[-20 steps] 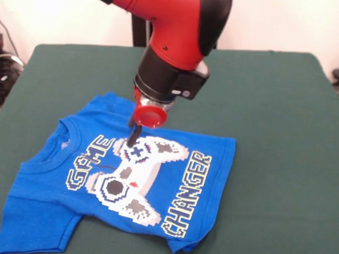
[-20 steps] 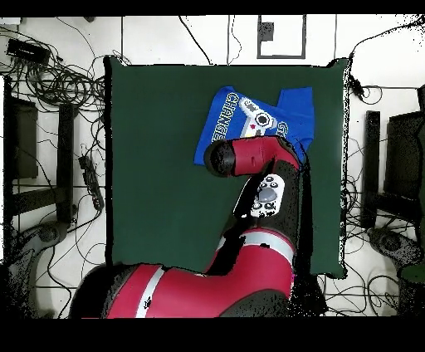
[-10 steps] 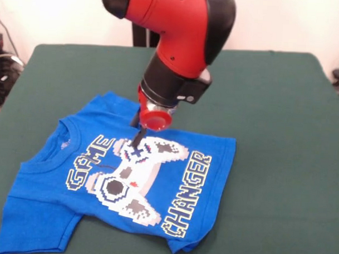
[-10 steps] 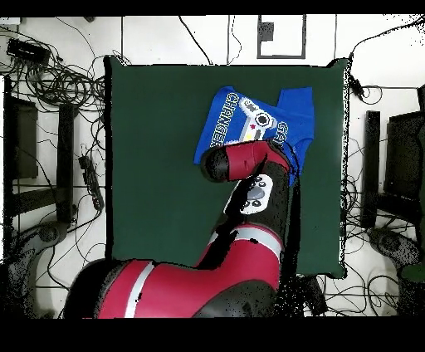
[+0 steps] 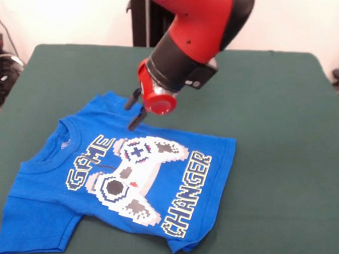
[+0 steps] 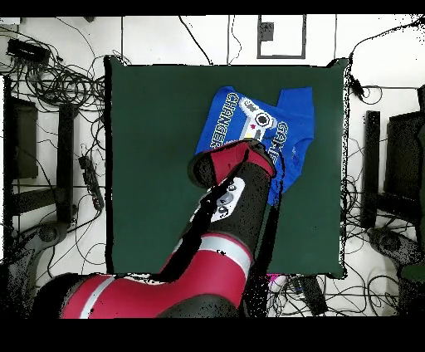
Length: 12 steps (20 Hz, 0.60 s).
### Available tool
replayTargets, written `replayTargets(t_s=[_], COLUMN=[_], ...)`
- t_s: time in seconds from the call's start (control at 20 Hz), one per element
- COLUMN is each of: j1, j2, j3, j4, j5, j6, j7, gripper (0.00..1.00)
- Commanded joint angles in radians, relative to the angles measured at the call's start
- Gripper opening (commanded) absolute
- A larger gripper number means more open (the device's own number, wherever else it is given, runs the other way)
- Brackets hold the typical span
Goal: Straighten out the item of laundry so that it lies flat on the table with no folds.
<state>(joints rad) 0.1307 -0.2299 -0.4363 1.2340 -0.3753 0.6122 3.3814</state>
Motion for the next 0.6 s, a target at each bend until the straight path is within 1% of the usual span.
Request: replayTargets(t_s=[0.05,0.2,0.3,0.6], j1=[0.034,-0.004,-0.046,-0.093], j2=[0.005,0.011,0.006,0.047], j3=[-0.011,0.013,0.058,0.117], j4=[0.081,0.087,0.107,0.125], j5=[-0.039,-0.040,-0.031,-0.016], j6=[0.109,0.065,0.026,-0.080], j7=[-0.067,-0.089,-0.126,-0.089], gripper=[1.00,1.00,1.00,1.00])
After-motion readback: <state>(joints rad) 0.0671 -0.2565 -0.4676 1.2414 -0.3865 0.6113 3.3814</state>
